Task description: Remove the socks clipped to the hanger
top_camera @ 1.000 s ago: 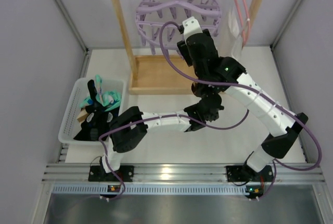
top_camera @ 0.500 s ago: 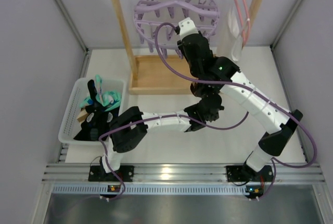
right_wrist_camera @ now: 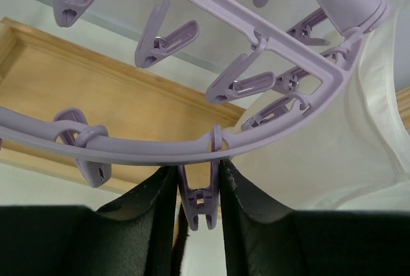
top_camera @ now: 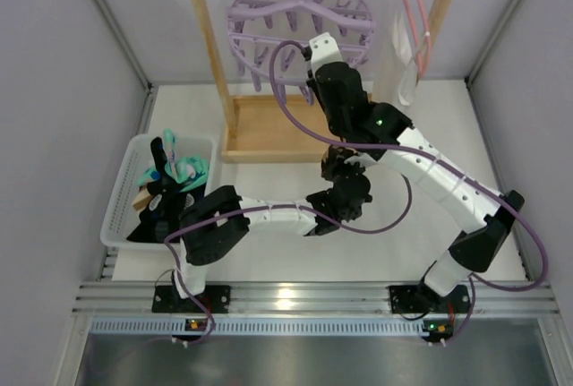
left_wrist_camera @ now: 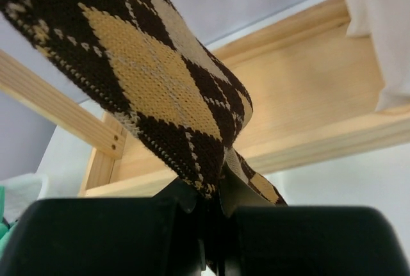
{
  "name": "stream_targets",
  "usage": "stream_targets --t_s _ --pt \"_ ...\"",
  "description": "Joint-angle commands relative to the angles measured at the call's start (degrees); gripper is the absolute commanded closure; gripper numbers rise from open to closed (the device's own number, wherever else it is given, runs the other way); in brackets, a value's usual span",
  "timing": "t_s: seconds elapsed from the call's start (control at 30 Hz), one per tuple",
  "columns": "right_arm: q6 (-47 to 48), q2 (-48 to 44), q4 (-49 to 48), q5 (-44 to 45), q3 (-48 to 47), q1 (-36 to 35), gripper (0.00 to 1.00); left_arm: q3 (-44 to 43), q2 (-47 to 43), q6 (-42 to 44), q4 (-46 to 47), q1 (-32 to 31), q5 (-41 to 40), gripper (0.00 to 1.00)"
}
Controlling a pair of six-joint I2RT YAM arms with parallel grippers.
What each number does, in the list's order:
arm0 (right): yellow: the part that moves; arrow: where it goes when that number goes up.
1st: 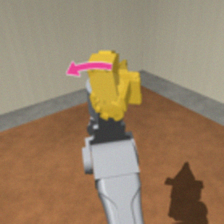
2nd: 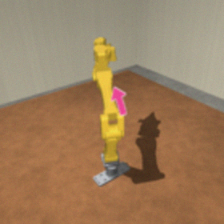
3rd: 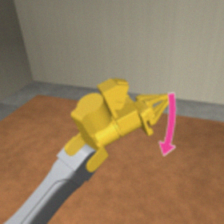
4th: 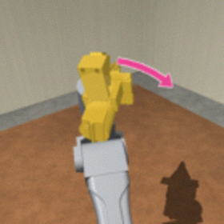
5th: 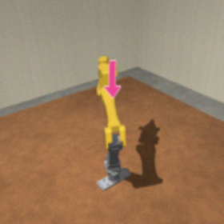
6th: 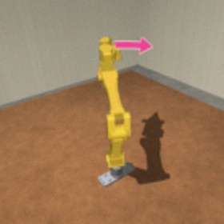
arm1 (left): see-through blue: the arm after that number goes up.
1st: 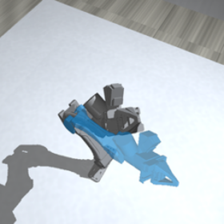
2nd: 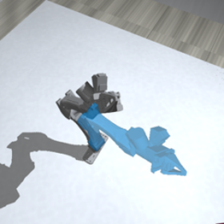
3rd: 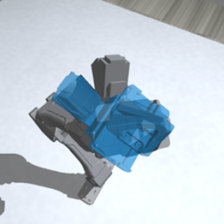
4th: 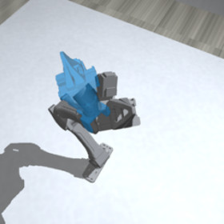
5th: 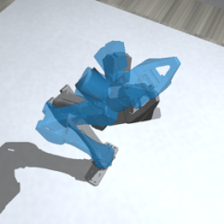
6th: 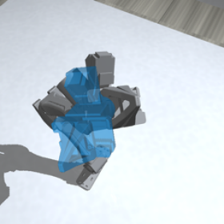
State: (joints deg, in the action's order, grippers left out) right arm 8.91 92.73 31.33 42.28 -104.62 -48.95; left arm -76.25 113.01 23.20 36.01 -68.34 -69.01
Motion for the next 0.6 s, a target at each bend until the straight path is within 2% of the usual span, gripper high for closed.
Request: stream_targets --t_s 0.0,0.1,0.13,0.17,0.2,0.27,0.3,0.37,0.5,0.57 --pt "-1.96 -4.3 -4.34 -1.06 1.69 0.43 0.94 6.18 -7.0 -6.06 2.4 0.31 -1.91 1.0" --pt "-2.84 -5.28 -5.06 -2.47 1.96 0.52 0.93 12.34 -11.83 -8.87 2.31 0.31 -3.41 1.0" --pt "-2.93 -5.28 -4.62 -2.82 1.79 0.61 0.89 15.4 -13.33 -9.83 2.22 0.22 -3.76 1.0" --pt "-3.1 -5.45 -4.27 -2.99 1.87 0.61 0.78 16.91 -15.17 -10.19 2.14 0.22 -5.41 1.0" --pt "-3.63 -5.63 -4.09 -3.26 2.31 0.52 0.62 18.49 -19.02 -10.45 2.14 0.22 -5.86 1.0" --pt "-4.33 -7.29 -4.0 -4.31 3.28 0.61 0.54 22.97 -23.78 -10.72 1.44 0.13 -6.57 1.0" --pt "-5.55 -8.17 -4.0 -5.18 5.02 0.52 0.43 24.2 -27.72 -11.33 0.13 0.13 -7.96 1.0" --pt "-7.14 -12.29 -4.87 -8.52 9.31 0.61 0.33 24.74 -30.47 -11.16 -4.63 0.22 -10.86 1.0" --pt "-12.32 -21.43 -7.42 -13.1 18.47 0.61 0.12 27.55 -37.5 -3.28 -4.63 0.04 -20.34 1.0" --pt "-13.47 -27.23 -7.6 -13.81 23.55 0.61 0.02 28.7 -42.33 -0.28 -4.54 0.22 -22.38 1.0"
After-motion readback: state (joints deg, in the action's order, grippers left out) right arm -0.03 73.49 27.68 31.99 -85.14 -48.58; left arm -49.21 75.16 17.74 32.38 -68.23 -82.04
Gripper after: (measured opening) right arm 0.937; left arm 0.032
